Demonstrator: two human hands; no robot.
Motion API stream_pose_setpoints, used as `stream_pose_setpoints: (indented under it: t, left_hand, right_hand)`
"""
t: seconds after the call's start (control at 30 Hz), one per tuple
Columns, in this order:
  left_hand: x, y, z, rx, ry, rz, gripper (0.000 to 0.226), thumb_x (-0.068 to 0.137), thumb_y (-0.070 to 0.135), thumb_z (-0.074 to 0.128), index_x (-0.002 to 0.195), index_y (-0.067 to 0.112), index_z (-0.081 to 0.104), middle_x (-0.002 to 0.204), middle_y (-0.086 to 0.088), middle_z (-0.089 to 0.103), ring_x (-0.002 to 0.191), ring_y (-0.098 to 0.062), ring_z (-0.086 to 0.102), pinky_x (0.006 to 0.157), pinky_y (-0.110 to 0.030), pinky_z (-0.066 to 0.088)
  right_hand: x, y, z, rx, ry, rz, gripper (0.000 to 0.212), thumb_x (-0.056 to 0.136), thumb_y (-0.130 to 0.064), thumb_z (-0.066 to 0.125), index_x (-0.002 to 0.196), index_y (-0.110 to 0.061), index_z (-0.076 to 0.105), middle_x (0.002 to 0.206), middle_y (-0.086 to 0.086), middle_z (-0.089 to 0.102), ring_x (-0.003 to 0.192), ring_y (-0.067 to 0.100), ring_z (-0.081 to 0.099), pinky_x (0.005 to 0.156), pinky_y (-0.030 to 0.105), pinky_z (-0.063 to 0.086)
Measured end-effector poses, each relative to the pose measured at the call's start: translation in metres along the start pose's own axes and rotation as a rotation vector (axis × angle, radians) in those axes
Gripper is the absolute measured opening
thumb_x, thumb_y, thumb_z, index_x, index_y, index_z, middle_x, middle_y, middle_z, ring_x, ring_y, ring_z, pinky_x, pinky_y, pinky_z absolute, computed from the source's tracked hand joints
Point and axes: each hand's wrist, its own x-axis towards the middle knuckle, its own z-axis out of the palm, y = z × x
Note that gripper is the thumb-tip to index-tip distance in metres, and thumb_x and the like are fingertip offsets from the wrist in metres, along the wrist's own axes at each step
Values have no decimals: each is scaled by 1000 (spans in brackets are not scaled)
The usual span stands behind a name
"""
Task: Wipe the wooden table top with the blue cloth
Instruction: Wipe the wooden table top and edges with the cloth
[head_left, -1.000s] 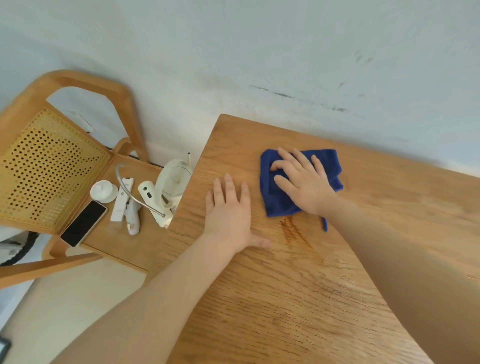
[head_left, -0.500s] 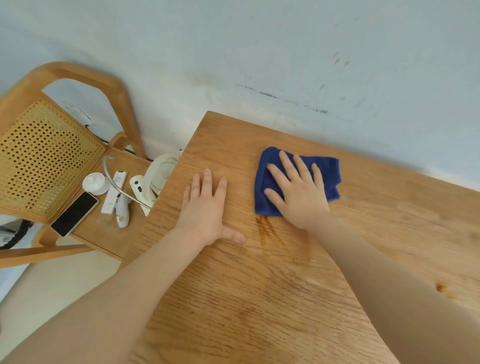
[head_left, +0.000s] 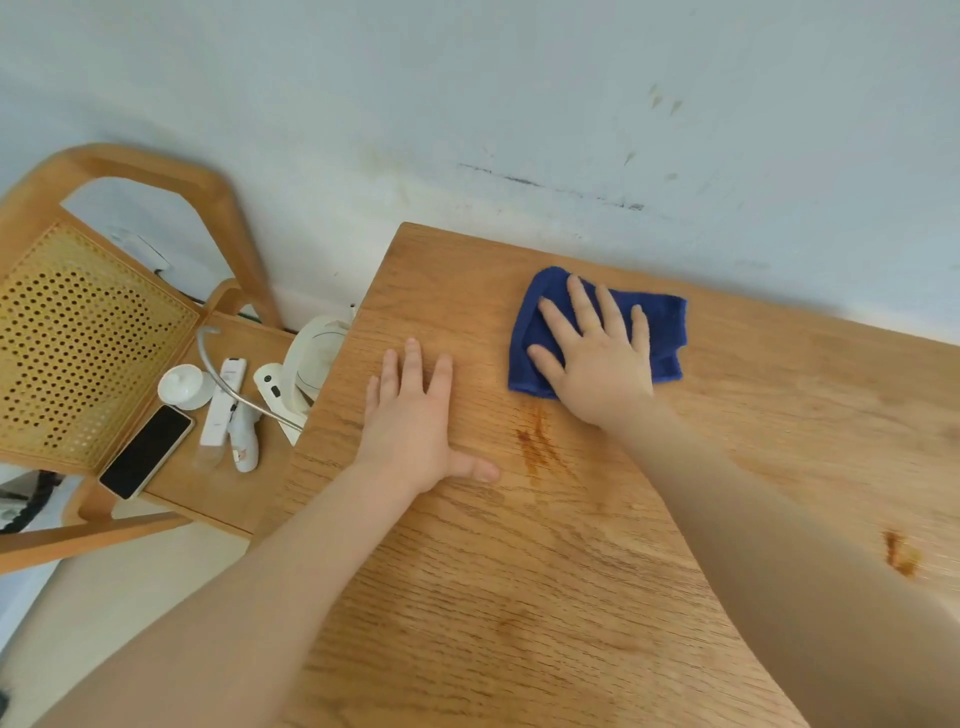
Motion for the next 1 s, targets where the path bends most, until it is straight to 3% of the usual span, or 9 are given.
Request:
stream_pose_setpoints:
  t: [0.23,0.47,0.7,1.0]
  left_hand:
    - [-1,1,-3,2,-4,12,133,54,75,66,148,19,-10,154,-15,-22,142,-34,-17,115,-46,-2]
    - [2,-1,0,23,-4,26,134,55,77,64,148,18,-12,153,-16,-22,142,-35,-17,115,-46,-3]
    - [2,-1,0,10,3,45,133,56,76,65,148,16,-11,153,-18,-21,141,-38,-16,115,-49,-2]
    - [5,-4,4,49,6,56,136,53,82,58,147,17,-14,153,-18,-22,141,-36,-17,115,-47,-3]
  right_hand:
    - [-40,-11,1,-72,-68,-62,58,93,-58,21,146,-41,6,157,-7,-12,144,21,-8,115,50,-5]
    - [7,-3,-4,20,-60,263,55,97,-52,16,148,-37,2,157,-3,-13,144,23,-11,115,52,-3]
    - [-60,-24,6,-1,-68,217,70,86,-69,24,146,-42,-2,157,-4,-17,143,24,-14,113,52,-6]
    - [11,16,-2,80,11,389,58,93,-60,23,146,-42,6,158,-3,-7,144,24,-8,114,53,-4]
